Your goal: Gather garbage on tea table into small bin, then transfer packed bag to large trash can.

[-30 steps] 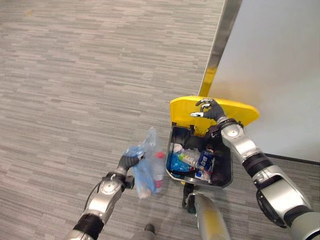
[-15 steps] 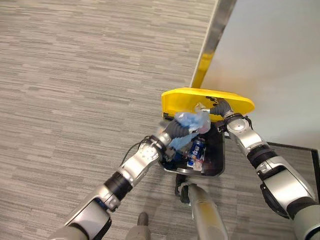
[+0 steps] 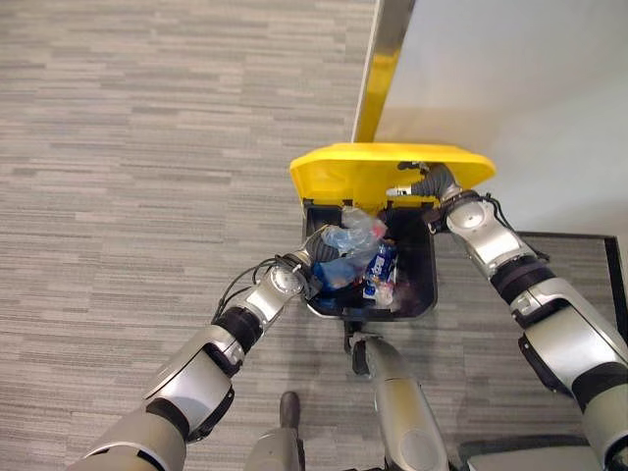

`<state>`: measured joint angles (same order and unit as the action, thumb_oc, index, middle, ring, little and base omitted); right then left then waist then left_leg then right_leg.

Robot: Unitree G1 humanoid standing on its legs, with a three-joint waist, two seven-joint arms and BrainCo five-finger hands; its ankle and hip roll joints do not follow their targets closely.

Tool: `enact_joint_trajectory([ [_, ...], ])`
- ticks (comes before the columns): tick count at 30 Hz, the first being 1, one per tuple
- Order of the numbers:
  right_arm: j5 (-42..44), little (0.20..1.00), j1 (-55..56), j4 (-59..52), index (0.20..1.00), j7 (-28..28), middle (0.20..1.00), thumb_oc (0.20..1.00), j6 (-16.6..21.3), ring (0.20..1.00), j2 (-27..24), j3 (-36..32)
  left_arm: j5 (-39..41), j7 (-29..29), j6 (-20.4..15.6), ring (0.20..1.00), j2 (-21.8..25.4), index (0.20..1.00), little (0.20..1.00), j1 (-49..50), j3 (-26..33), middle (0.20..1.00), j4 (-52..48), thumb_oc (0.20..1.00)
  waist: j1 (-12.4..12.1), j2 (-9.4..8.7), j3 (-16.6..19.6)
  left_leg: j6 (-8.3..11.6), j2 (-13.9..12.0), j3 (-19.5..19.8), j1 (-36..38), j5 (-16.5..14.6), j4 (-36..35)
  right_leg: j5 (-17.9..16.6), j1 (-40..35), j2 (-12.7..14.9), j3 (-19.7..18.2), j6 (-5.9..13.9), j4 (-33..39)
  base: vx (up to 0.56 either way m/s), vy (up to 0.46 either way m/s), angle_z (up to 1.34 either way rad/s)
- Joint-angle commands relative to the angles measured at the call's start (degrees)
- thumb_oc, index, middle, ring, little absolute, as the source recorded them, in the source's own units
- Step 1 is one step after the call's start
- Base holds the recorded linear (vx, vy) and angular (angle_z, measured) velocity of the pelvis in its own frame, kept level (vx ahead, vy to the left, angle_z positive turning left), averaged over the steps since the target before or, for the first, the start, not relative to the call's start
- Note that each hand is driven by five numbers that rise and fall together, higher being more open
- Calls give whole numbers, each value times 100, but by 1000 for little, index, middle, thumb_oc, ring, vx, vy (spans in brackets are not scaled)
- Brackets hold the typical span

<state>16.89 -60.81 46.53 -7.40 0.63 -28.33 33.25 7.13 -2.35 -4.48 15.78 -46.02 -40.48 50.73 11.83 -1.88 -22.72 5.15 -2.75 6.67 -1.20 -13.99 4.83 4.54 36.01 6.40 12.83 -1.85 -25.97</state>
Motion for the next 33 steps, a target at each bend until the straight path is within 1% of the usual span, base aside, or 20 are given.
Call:
enact_joint_trajectory([
  [1, 78, 1000, -480, -325, 1000, -273, 1000, 1000, 307, 1000, -48, -22, -645, -118, -152, 200, -128, 200, 200, -334, -87, 200, 133, 200, 37, -45, 119, -297, 287, -303, 883, -884, 135, -1846, 527, 176, -731, 1287, 1793, -2, 2, -3],
  [3, 79, 1000, -483, -417, 1000, -281, 1000, 1000, 338, 1000, -57, -3, -782, -131, -126, 206, -149, 206, 206, -356, -119, 206, 275, 206, 59, -41, 105, -294, 280, -319, 878, -893, 147, -1842, 556, 168, -732, 1285, 1758, 0, 7, -7],
  [4, 93, 1000, -451, -586, 1000, -277, 1000, 1000, 396, 1000, -59, 39, -1068, -133, -100, 1000, -165, 1000, 1000, -359, -150, 1000, 440, 1000, 117, -26, 100, -288, 254, -344, 883, -912, 155, -1838, 636, 136, -761, 1288, 1698, -1, 13, -7],
  [7, -14, 1000, -337, -798, 1000, -229, 1000, 1000, 422, 1000, -101, 106, -1423, -114, -56, 1000, -101, 1000, 1000, -233, -172, 1000, 481, 1000, 161, -14, 132, -279, 221, -402, 895, -944, 173, -1832, 702, 112, -766, 1293, 1640, -8, 9, -4],
  [16, -211, 1000, 424, -1200, 1000, -28, 1000, 1000, 417, 1000, -282, -48, -1698, -127, -76, 1000, 159, 1000, 1000, 247, 57, 1000, 137, 1000, 166, 14, 344, -274, 138, -432, 1154, -969, 76, -1853, 561, 109, -769, 1343, 1652, -10, -6, 2],
  [18, -586, 1000, 1257, -1658, 1000, 203, 1000, 1000, 340, 1000, -429, -273, -1664, -52, -131, 1000, 491, 1000, 1000, 831, 334, 1000, -478, 1000, 99, -1, 613, -265, 51, -460, 1475, -1070, 87, -1784, 274, 150, -719, 1325, 1598, -25, -43, 3],
  [19, -627, 1000, 1518, -1783, 1000, 247, 1000, 1000, 343, 1000, -428, -368, -1649, -52, -154, 1000, 586, 1000, 1000, 1039, 466, 1000, -625, 1000, 85, -12, 667, -259, 30, -475, 1560, -1096, 96, -1773, 172, 155, -714, 1329, 1614, -1, -33, 4],
  [20, -749, 1000, 2003, -2038, 1000, 372, 1000, 1000, 323, 1000, -434, -580, -1543, -26, -191, 1000, 755, 1000, 1000, 1475, 732, 1000, -891, 1000, 48, -49, 772, -262, 14, -496, 1720, -1152, 136, -1776, -16, 166, -691, 1338, 1648, -16, -8, 3],
  [21, -754, 1000, 2022, -2053, 1000, 373, 1000, 1000, 316, 1000, -432, -586, -1543, -23, -185, 1000, 762, 1000, 1000, 1490, 729, 1000, -905, 1000, 44, -52, 769, -262, 11, -499, 1735, -1153, 134, -1777, -32, 162, -690, 1338, 1654, -28, -7, -4],
  [22, -794, 1000, 2278, -2166, 1000, 435, 1000, 1000, 333, 1000, -472, -717, -1436, -26, -231, 1000, 867, 1000, 1000, 1714, 969, 1000, -1071, 1000, 26, -81, 823, -248, 2, -512, 1814, -1182, 172, -1788, -155, 181, -684, 1353, 1717, -81, 20, -13],
  [23, -920, 1000, 2815, -2421, 1000, 558, 1000, 1000, 315, 1000, -449, -984, -1228, 17, -248, 1000, 1020, 1000, 1000, 2242, 1347, 1000, -1370, 1000, -29, -160, 889, -262, 16, -530, 1957, -1253, 273, -1855, -396, 204, -671, 1392, 1874, -82, 18, -13],
  [24, -968, 1000, 3127, -2538, 1000, 622, 1000, 1000, 309, 1000, -432, -1133, -1130, 52, -272, 1000, 1137, 1000, 1000, 2507, 1544, 1000, -1544, 1000, -72, -220, 905, -296, 51, -515, 2005, -1294, 336, -1899, -529, 223, -671, 1422, 1971, -55, 17, -4],
  [25, -972, 1000, 3148, -2554, 1000, 624, 1000, 1000, 303, 1000, -427, -1139, -1129, 56, -264, 1000, 1148, 1000, 1000, 2527, 1543, 1000, -1562, 1000, -75, -227, 902, -297, 51, -516, 2017, -1297, 341, -1906, -549, 222, -671, 1424, 1982, -52, 25, 7],
  [27, -1051, 1000, 3745, -2777, 1000, 712, 1000, 1000, 315, 1000, -415, -1469, -988, 77, -292, 1000, 1326, 1000, 1000, 3031, 2011, 1000, -1733, 1000, -191, -332, 854, -335, 191, -517, 1980, -1363, 662, -2030, -861, 283, -578, 1495, 2314, -146, 57, 2],
  [28, -1085, 1000, 3958, -2869, 1000, 756, 1000, 1000, 297, 1000, -370, -1584, -942, 109, -276, 1000, 1407, 1000, 1000, 3241, 2180, 1000, -1787, 1000, -241, -433, 853, -378, 290, -498, 1909, -1335, 743, -2020, -987, 346, -544, 1504, 2485, -293, 91, -11],
  [29, -1158, 1000, 4435, -2957, 1000, 811, 1000, 1000, 310, 1000, -286, -1869, -826, 139, -242, 1000, 1485, 1000, 1000, 3661, 2667, 1000, -1779, 1000, -363, -469, 809, -454, 436, -562, 1734, -1276, 855, -1898, -1159, 327, -407, 1495, 2772, -238, 61, -9],
  [30, -1159, 1000, 4438, -2961, 1000, 811, 1000, 1000, 308, 1000, -281, -1870, -826, 139, -240, 1000, 1490, 1000, 1000, 3665, 2668, 1000, -1782, 1000, -352, -504, 818, -457, 468, -549, 1727, -1250, 841, -1908, -1149, 360, -418, 1496, 2776, -348, 121, -11],
  [31, -1306, 1000, 4825, -3022, 1000, 895, 1000, 1000, 273, 1000, -223, -2061, -713, 172, -201, 1000, 1509, 1000, 1000, 4148, 3112, 1000, -1787, 1000, -416, -467, 760, -521, 524, -726, 1598, -1030, 747, -1825, -1127, 346, -190, 1498, 2609, -330, 99, -17],
  [32, -1318, 1000, 5015, -3133, 1000, 962, 1000, 1000, 279, 1000, -233, -2150, -593, 239, -217, 1000, 1494, 1000, 1000, 4368, 3276, 1000, -1870, 1000, -449, -436, 717, -540, 521, -760, 1467, -826, 685, -1530, -1082, 340, -72, 1445, 2378, -328, 99, -22],
  [33, -1319, 1000, 5019, -3138, 1000, 963, 1000, 1000, 277, 1000, -229, -2150, -593, 239, -215, 1000, 1498, 1000, 1000, 4373, 3278, 1000, -1874, 1000, -436, -464, 729, -543, 549, -747, 1456, -802, 671, -1533, -1064, 371, -80, 1446, 2372, -465, 115, -32],
])
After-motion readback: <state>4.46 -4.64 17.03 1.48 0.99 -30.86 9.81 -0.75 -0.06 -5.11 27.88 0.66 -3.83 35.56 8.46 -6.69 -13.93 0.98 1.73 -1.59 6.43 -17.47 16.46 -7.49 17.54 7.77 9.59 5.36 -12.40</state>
